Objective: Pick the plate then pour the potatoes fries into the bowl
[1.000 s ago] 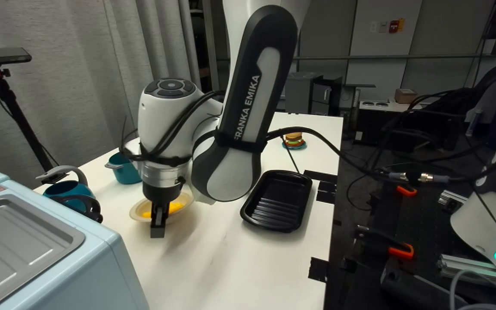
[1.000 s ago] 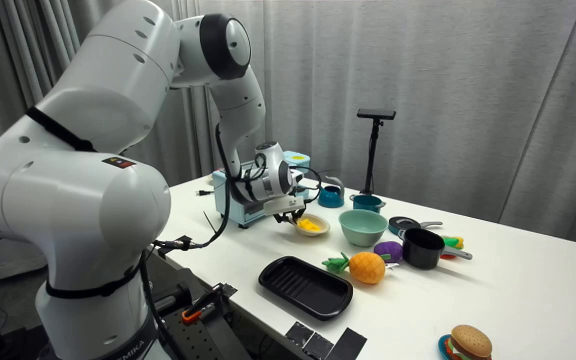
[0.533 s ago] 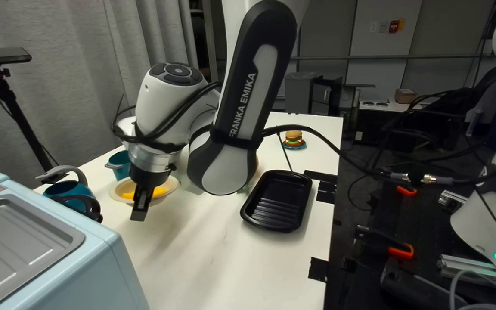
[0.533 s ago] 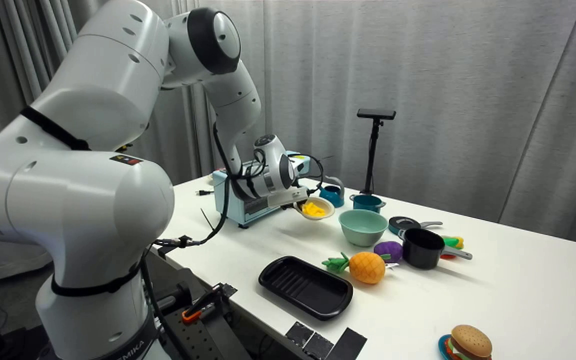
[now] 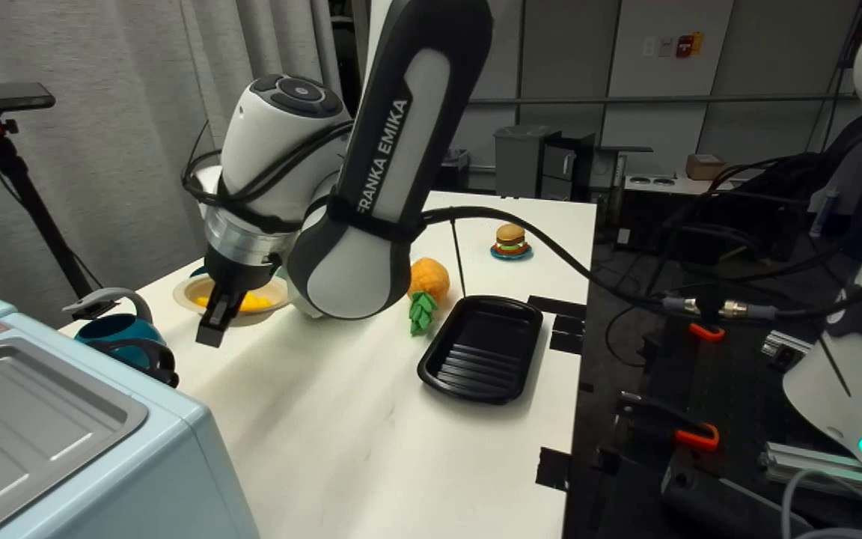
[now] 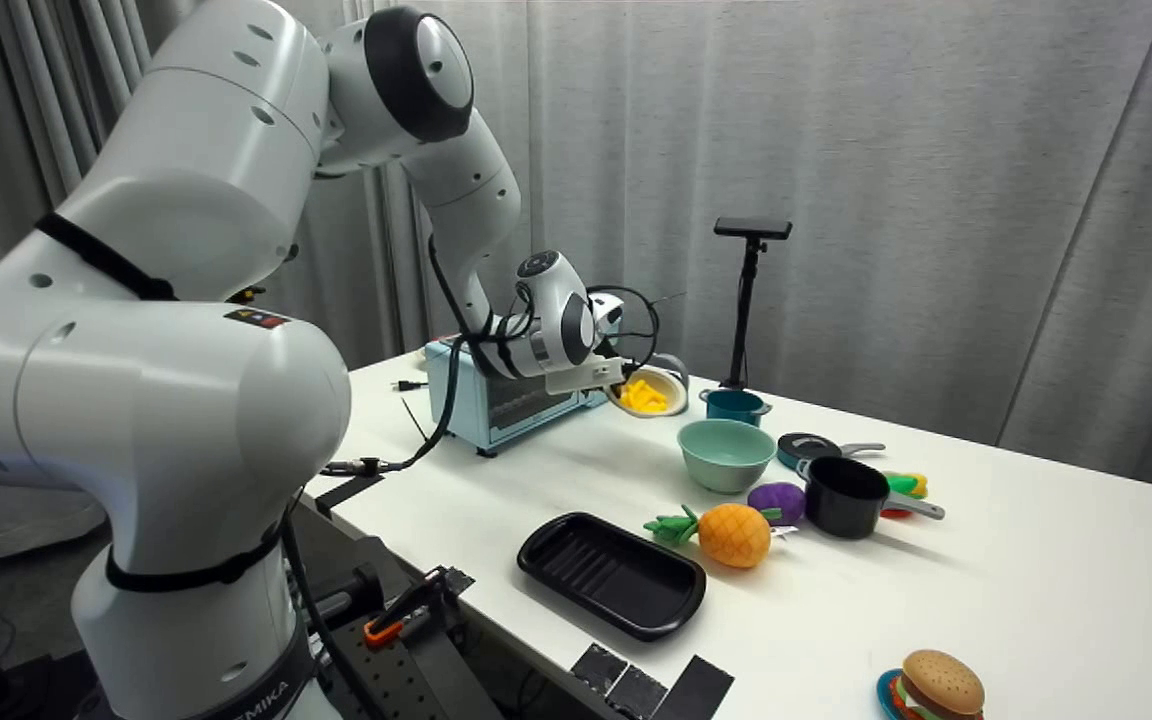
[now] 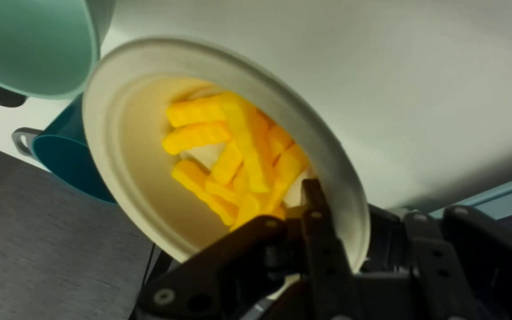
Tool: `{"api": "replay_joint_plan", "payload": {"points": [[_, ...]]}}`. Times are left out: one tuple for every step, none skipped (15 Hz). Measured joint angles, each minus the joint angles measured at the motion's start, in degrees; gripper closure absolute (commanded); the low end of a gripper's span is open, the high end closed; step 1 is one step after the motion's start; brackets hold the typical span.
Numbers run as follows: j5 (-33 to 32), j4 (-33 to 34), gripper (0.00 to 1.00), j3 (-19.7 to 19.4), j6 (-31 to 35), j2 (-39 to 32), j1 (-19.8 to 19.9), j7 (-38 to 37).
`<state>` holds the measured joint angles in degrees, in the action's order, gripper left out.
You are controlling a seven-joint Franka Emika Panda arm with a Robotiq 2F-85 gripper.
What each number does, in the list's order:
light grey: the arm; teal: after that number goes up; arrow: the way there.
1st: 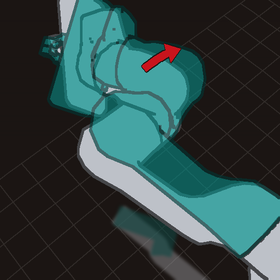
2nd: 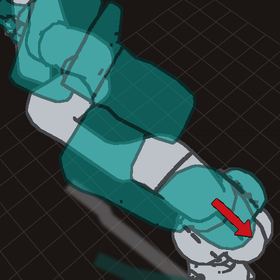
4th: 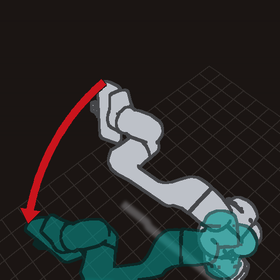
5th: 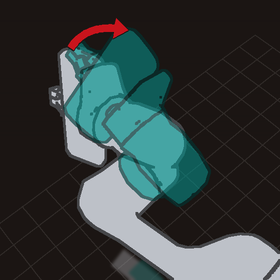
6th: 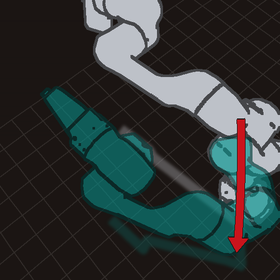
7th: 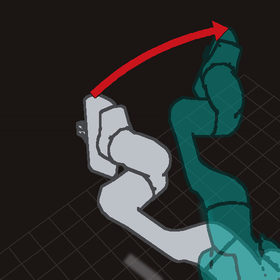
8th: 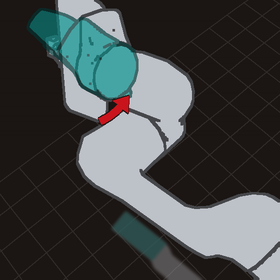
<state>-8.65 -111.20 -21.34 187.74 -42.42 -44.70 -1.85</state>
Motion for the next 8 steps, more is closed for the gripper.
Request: {"api": "replay_joint_plan", "payload": {"points": [[0.7, 0.5, 0.99, -0.4, 0.0, 0.0, 0.1, 0.0], [1.3, 1.0, 0.99, -0.9, 0.0, 0.1, 0.2, 0.0], [1.8, 1.6, 0.99, -1.4, 0.0, 0.1, 0.2, 0.0], [2.4, 2.1, 0.99, -1.9, 0.0, 0.1, 0.2, 0.0], [3.0, 2.5, 0.99, -2.4, -0.1, 0.1, 0.2, 0.0], [3.7, 2.8, 0.99, -2.7, -0.1, 0.0, 0.2, -0.1], [4.5, 3.1, 0.99, -2.8, -0.2, -0.1, 0.2, -0.2], [5.3, 3.2, 0.99, -2.9, -0.2, -0.4, 0.2, -0.5]]}}
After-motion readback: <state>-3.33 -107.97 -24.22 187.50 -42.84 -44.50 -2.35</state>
